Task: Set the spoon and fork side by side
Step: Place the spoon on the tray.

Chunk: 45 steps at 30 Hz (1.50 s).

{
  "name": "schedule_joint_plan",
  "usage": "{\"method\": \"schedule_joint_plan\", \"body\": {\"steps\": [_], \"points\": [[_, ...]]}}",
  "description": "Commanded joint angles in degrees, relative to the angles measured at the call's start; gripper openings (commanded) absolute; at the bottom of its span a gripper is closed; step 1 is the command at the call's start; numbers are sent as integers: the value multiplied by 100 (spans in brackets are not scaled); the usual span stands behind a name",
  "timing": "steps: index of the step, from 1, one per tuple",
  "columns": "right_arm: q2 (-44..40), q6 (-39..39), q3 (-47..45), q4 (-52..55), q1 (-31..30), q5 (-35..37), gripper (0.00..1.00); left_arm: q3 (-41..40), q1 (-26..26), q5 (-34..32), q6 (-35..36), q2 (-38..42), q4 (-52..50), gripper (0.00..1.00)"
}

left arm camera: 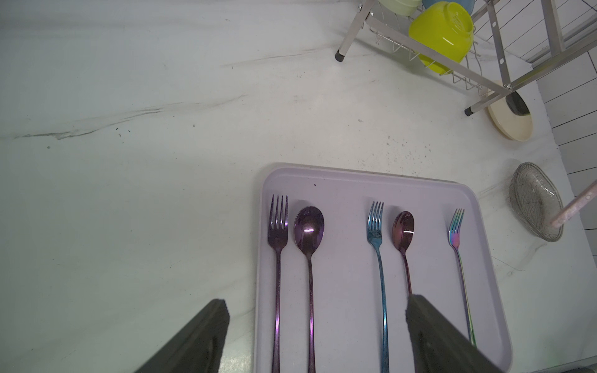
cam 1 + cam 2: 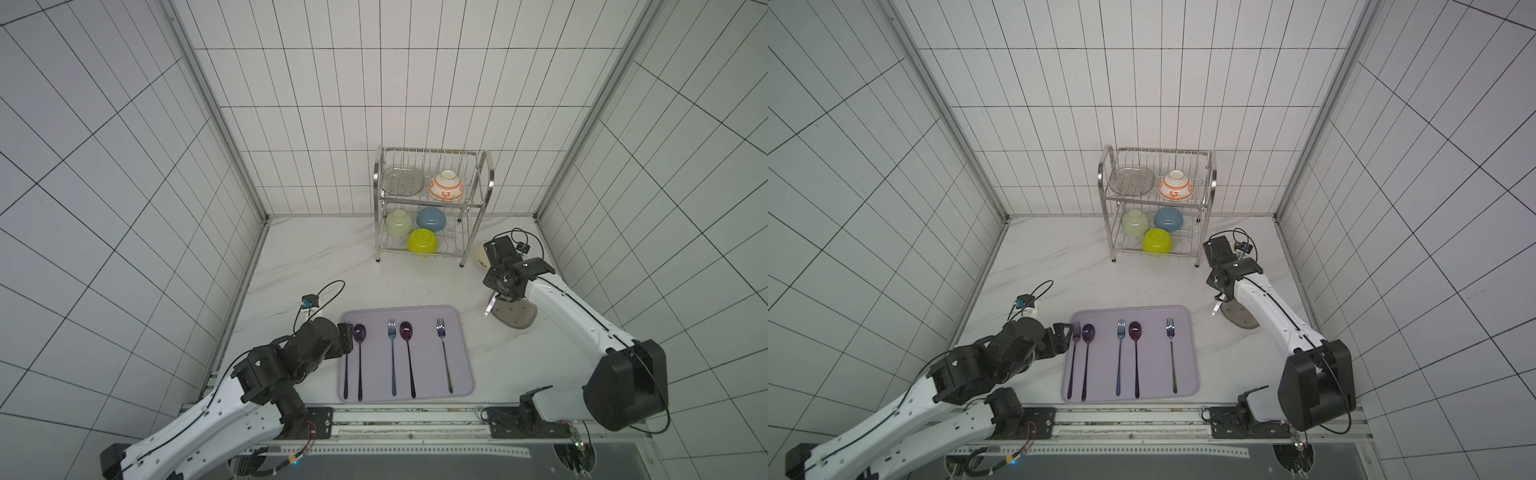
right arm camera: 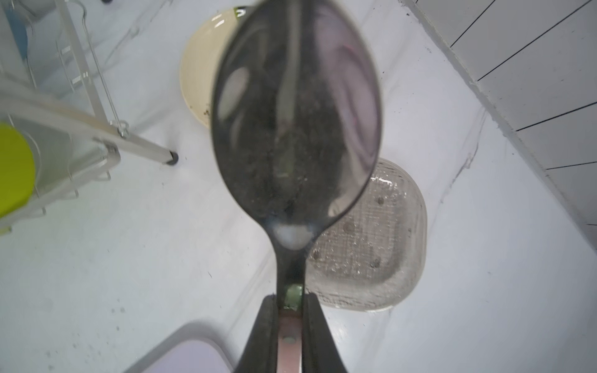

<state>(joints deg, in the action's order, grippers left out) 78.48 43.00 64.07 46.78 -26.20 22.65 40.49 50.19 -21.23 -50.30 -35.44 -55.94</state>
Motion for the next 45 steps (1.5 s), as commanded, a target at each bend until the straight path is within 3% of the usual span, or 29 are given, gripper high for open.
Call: {"method": "schedule_joint_plan", "body": {"steps": [1, 7, 14, 28, 45], "points": [[-306, -475, -200, 968, -774, 135, 0, 1, -9, -125, 73, 79, 70, 88], [-255, 471, -636, 1196, -2130, -314, 0, -37, -10, -103, 93, 99, 132, 88], [406, 1002, -826, 707, -2918, -674, 0, -28, -9, -55, 100, 99, 122, 88], [746, 1271, -1195, 278, -3202, -1201, 0, -15, -10, -30, 118, 18, 119, 88], [1279, 501, -940, 534, -3285, -771, 0, -6, -9, -25, 74, 73, 86, 88]]}}
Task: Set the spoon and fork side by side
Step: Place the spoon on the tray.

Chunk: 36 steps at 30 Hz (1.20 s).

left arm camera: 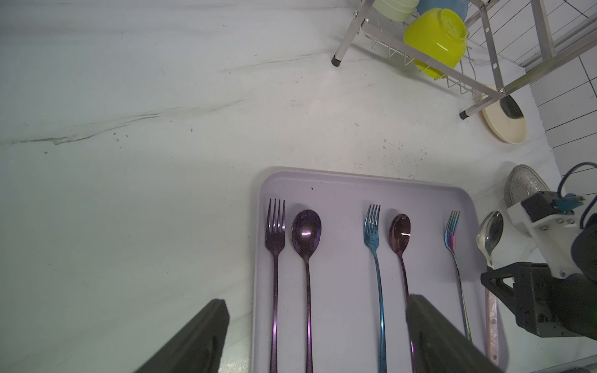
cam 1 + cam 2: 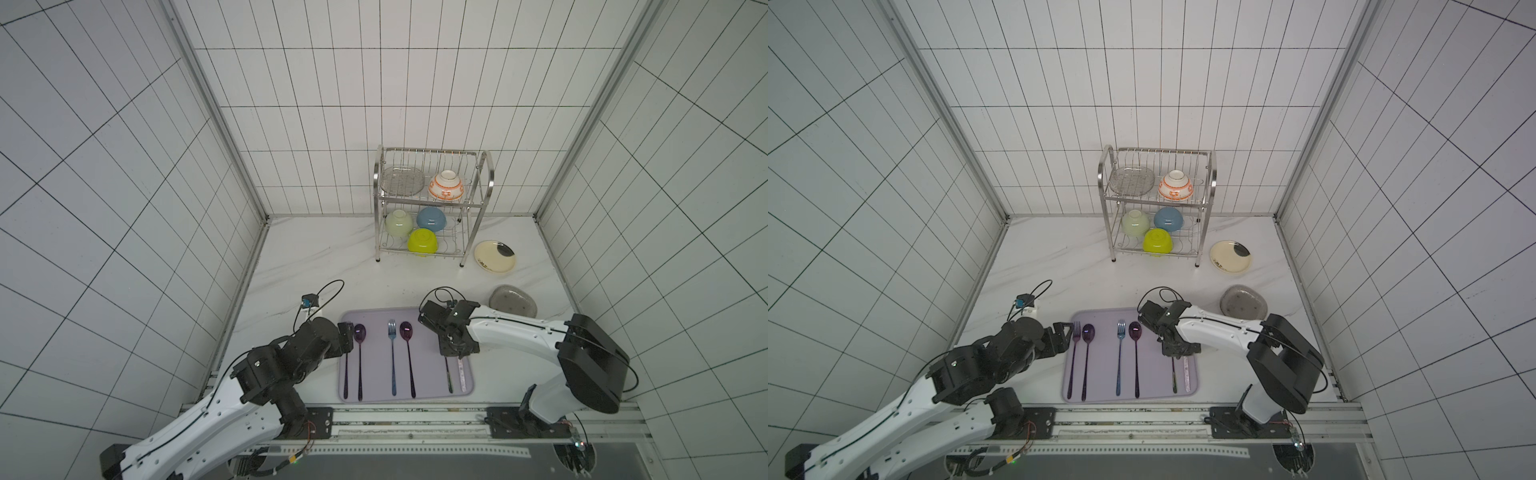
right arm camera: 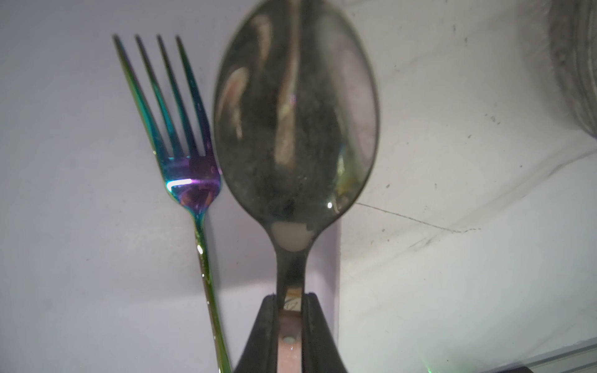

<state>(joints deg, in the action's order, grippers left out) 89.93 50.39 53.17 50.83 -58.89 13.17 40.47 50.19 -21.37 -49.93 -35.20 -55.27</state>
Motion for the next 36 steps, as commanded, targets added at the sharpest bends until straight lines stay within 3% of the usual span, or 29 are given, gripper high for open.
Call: {"method": "schedule_joint_plan", "body": {"steps": [1, 13, 25, 36], "points": [[187, -276, 163, 138, -5, 182, 0, -4, -10, -16, 36, 52, 8, 88], [493, -346, 77, -83, 195, -108, 5, 15, -7, -16, 27, -7, -1, 88], [518, -454, 68, -157, 317, -280, 21, -9, -10, -43, 43, -14, 23, 88], [-240, -888, 527, 256, 557, -165, 33, 10, -16, -38, 95, -110, 165, 91]]}}
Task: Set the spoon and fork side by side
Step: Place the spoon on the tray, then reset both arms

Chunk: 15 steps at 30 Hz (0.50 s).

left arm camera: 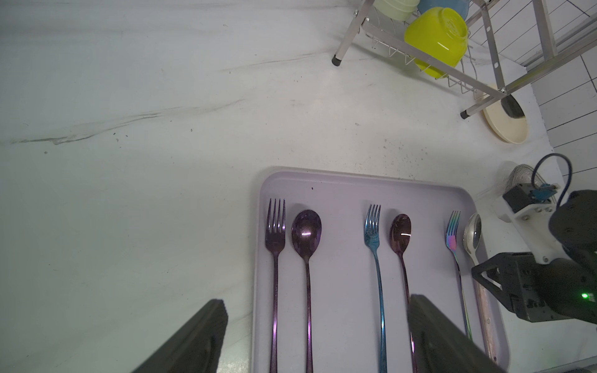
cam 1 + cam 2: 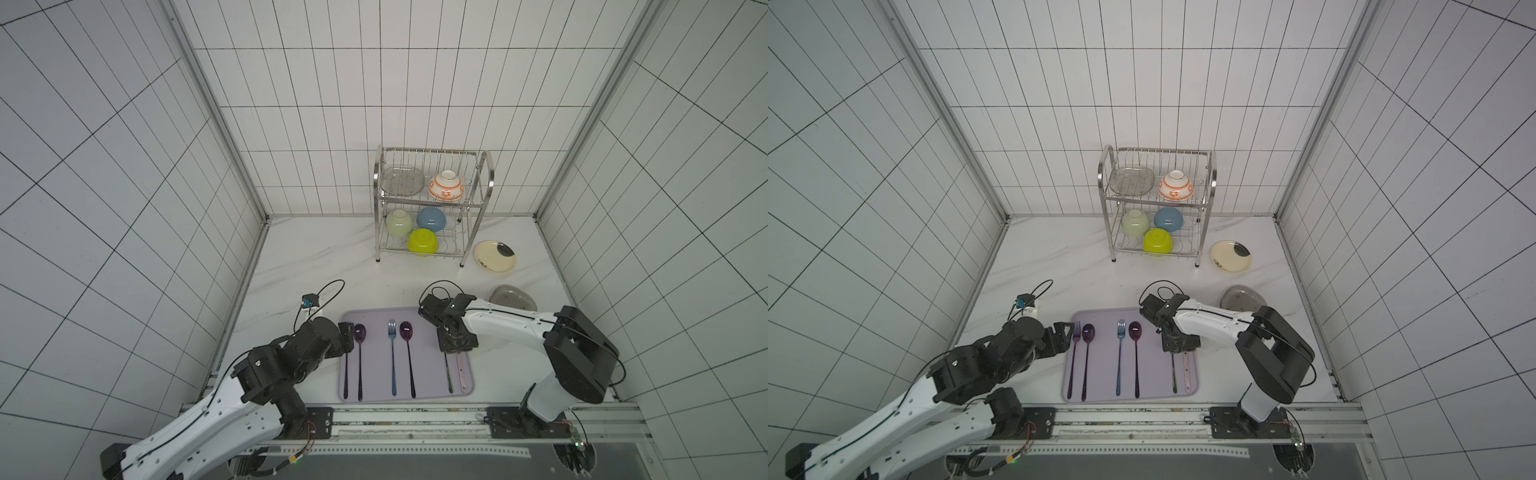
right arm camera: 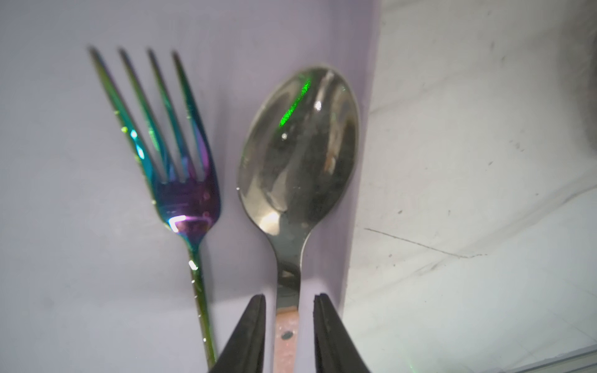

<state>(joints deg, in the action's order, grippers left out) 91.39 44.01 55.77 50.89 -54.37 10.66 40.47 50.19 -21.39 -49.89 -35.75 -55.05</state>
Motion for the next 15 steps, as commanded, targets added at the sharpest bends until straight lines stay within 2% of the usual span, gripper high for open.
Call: {"method": "schedule_joint_plan", "body": {"steps": [1, 3, 7, 10, 12, 15], "points": [[-536, -339, 351, 322, 162, 127, 37, 42, -18, -33, 112, -83, 181, 92], [-885, -571, 474, 416, 365, 195, 45, 113, -17, -56, 203, -193, 290, 98], [-1742, -1321, 638, 337, 1226, -39, 65, 343, -71, -306, 447, -530, 454, 99], [-2206, -2204, 797, 111, 2021, -221, 81, 660, -266, -657, 803, -840, 523, 98], [-2339, -2707, 927, -63, 2659, -445, 99, 898, -668, -688, 1229, -1136, 608, 98], [-2391, -3298, 963, -624, 3919, -941, 99, 1338, -1700, -329, 1883, -1572, 712, 98]]}}
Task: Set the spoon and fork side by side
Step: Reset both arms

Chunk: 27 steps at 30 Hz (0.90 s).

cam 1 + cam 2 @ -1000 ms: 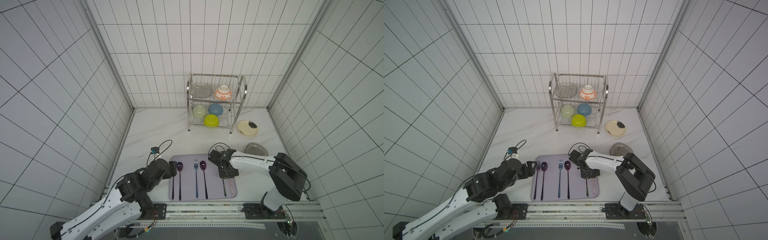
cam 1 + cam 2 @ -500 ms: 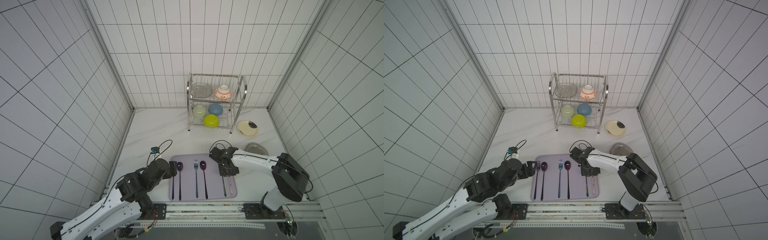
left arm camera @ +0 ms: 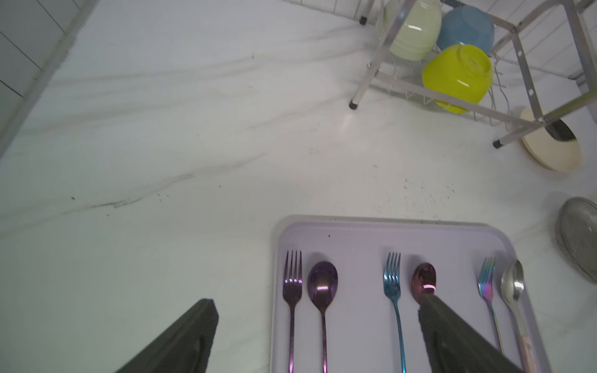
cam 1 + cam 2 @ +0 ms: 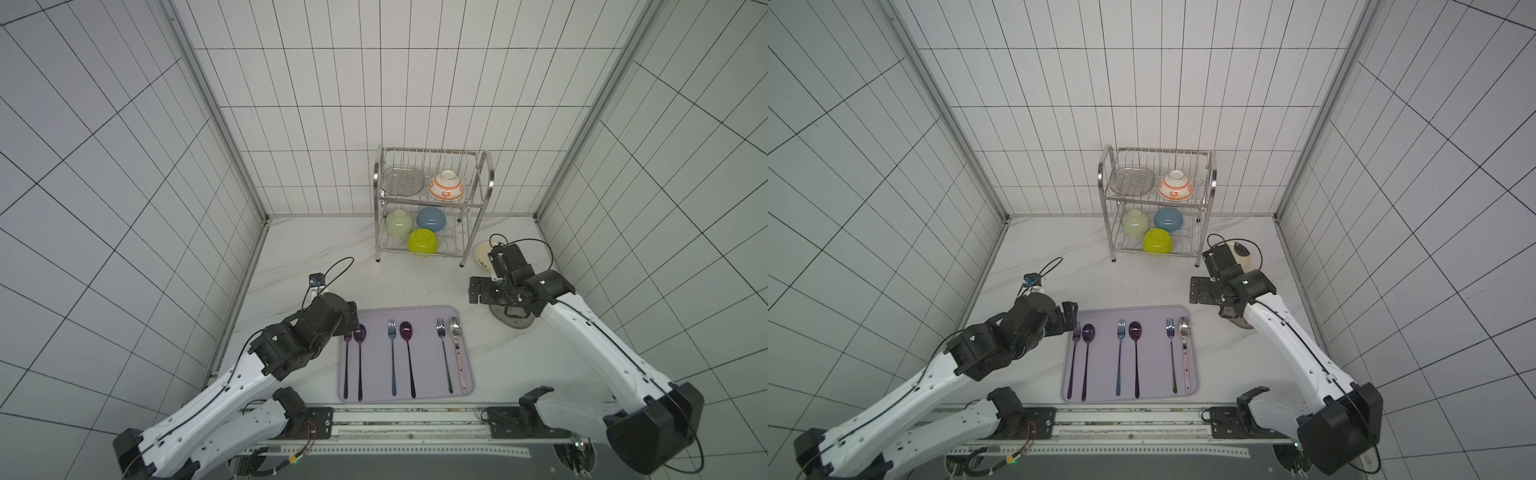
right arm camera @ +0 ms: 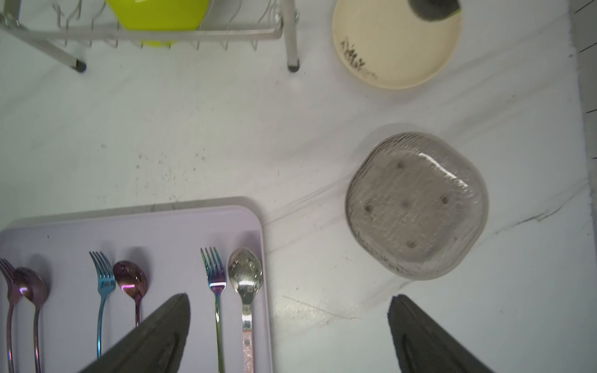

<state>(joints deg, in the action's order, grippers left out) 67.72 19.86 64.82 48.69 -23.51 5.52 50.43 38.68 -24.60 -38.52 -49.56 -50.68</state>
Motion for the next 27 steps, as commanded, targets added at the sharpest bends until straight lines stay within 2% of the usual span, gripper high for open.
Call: {"method": "schedule_joint_plan", "body": {"steps": [1, 3, 5, 7, 9, 14, 19, 21, 24, 26, 27], "points": [[-38, -1013, -20, -765, 1251, -677, 99, 452, -1123, 152, 1052, -391, 423, 99], [-29, -1055, -378, -1790, 2071, -1267, 99, 462, -2026, 459, 1488, -594, 806, 98], [131, -1004, -943, -2929, 2623, -1453, 99, 292, -2827, 775, 1773, -754, 1387, 99], [457, -1004, -1284, -3788, 2879, -1343, 99, -104, -3556, 1196, 1905, -903, 2194, 98], [639, -1212, -1855, -4815, 2915, -1230, 99, -637, -3999, 1391, 2051, -1080, 3288, 98], [779, -1775, -3419, -7470, 2874, -985, 99, -1718, -4298, 1350, 2369, -1765, 5475, 98], [1268, -2045, -3726, -8279, 2506, -539, 99, -2501, -4324, 1517, 2533, -2302, 7539, 98], [1465, -2082, -3525, -8029, 2345, -383, 99, -2700, -4328, 1528, 2588, -2705, 8456, 98], [1906, -2051, -3657, -8818, 2295, -348, 99, -2492, -4333, 1668, 2774, -3083, 8694, 98], [1896, -1907, -3542, -8463, 2392, -359, 99, -2393, -4338, 1746, 2799, -3422, 8826, 98], [1927, -1891, -3596, -8656, 2418, -352, 99, -2444, -4339, 1907, 2914, -3596, 9135, 98]]}}
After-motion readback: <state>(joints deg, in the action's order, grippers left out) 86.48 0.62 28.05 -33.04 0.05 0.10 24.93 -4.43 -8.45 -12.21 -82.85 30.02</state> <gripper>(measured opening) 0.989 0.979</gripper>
